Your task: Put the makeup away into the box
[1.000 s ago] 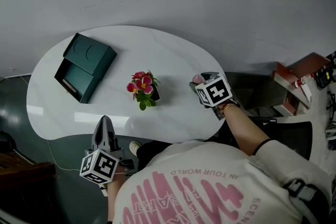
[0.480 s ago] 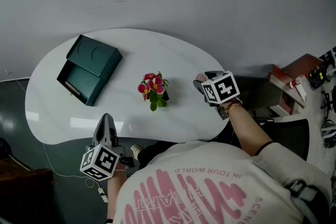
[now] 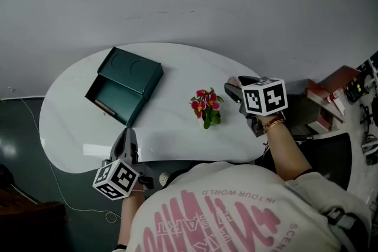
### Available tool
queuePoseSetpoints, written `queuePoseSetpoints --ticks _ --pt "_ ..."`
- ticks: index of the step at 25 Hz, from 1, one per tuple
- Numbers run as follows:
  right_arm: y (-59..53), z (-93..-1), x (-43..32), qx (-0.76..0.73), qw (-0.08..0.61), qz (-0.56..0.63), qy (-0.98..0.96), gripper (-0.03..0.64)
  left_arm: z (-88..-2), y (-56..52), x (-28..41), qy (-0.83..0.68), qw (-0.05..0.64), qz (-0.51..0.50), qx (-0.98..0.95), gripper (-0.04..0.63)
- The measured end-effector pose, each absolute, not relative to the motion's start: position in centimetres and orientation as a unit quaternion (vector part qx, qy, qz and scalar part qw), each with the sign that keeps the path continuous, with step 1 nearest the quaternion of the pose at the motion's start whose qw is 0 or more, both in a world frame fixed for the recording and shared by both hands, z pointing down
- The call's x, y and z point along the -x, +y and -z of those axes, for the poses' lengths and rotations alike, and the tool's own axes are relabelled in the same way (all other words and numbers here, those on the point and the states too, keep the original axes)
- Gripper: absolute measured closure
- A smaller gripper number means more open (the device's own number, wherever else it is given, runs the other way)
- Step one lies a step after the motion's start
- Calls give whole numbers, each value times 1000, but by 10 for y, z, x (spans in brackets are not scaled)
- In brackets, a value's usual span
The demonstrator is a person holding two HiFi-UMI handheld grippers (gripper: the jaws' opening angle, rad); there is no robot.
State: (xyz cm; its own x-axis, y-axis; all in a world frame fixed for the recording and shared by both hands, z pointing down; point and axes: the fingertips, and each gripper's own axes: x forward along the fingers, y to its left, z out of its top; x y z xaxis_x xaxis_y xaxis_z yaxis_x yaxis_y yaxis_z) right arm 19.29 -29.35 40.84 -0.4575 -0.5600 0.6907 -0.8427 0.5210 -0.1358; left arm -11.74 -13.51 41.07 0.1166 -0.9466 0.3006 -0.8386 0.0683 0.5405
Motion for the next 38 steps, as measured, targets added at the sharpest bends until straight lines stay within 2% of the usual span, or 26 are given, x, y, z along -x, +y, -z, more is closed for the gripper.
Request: queuePoseSetpoints --ticks 9,22,38 --pt "-267 -351 -87 -379 240 -247 -859 383 -396 -134 178 -639 302 109 -699 592" --pt "-216 -393 34 -302 297 -240 -874 383 -422 -75 259 -673 315 105 -661 592" --pt "-184 -408 155 -233 307 -226 -895 383 -414 -6 351 -728 282 110 -615 592"
